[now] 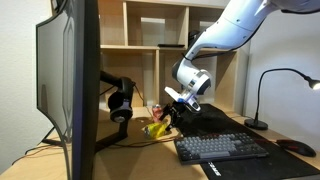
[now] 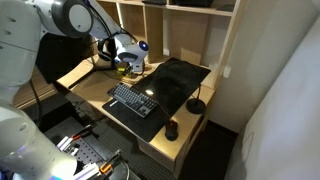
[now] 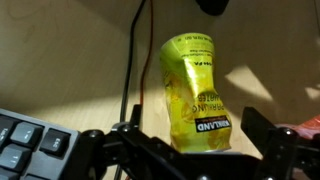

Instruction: Pick up the yellow can and set it upright

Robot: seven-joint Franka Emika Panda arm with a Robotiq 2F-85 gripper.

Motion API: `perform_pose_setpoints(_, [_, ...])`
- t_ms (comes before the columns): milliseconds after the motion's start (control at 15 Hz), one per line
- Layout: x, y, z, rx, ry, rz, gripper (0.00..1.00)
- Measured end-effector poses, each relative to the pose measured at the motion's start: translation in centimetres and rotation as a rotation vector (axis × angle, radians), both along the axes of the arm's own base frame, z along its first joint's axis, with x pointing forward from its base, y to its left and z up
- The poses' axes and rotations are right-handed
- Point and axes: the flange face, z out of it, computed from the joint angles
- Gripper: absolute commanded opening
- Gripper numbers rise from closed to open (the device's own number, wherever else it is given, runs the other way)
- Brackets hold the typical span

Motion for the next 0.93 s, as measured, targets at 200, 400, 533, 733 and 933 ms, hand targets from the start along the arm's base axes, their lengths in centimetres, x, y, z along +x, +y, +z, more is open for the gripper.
perform_pose_setpoints(200, [0.9, 1.1, -0.9, -0.031, -0.023, 0.017, 1.00])
perform_pose_setpoints(400, [1.8, 1.6, -1.1, -0.049, -0.037, 0.028, 1.00])
perform_pose_setpoints(533, [2.2, 1.6, -1.2, -0.067, -0.046, 0.031, 1.00])
perform_pose_setpoints(733, [2.6, 1.2, -1.1, -0.105, -0.049, 0.033, 1.00])
perform_pose_setpoints(933, [2.6, 1.0, -1.2, -0.115, -0.045, 0.032, 1.00])
